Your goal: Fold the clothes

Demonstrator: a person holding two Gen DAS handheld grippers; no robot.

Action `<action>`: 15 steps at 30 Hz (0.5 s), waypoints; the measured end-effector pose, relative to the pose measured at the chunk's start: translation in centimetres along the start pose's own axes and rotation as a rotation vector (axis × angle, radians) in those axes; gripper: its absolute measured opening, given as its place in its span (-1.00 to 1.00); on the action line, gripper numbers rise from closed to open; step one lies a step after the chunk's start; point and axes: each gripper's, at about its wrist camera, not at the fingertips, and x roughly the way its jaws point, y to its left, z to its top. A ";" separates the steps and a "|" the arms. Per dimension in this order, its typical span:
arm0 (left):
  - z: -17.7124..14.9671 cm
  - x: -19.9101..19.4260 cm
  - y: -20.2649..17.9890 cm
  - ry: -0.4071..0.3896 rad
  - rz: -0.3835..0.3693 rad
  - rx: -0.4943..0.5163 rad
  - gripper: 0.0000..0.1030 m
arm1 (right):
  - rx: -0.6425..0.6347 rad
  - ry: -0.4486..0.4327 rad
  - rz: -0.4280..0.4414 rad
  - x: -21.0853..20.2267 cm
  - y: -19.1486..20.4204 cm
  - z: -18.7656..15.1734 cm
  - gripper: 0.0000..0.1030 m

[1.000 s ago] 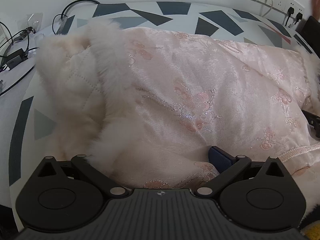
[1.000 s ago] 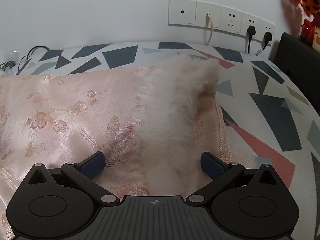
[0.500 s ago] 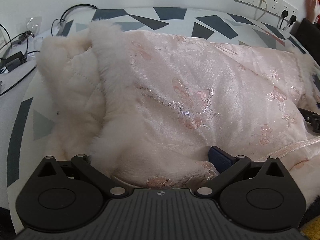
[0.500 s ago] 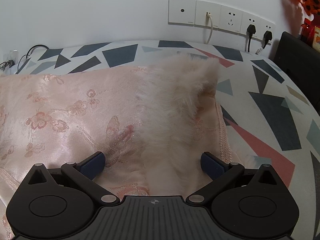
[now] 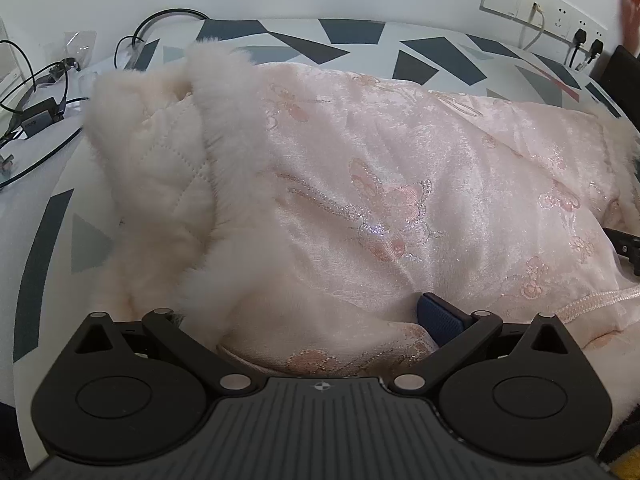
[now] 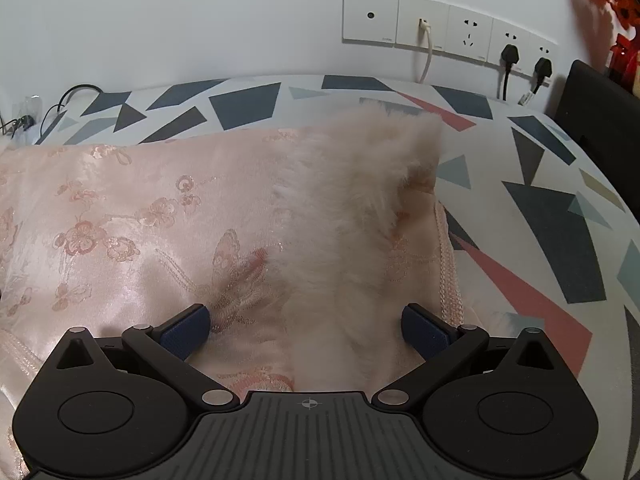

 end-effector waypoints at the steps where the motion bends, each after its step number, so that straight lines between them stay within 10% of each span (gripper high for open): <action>1: -0.1 0.0 0.0 -0.003 0.003 -0.005 1.00 | 0.002 0.002 0.000 0.0 0.0 0.0 0.99; 15: 0.0 -0.4 0.5 0.003 -0.031 -0.004 1.00 | 0.139 0.079 0.001 0.0 -1.0 1.5 0.98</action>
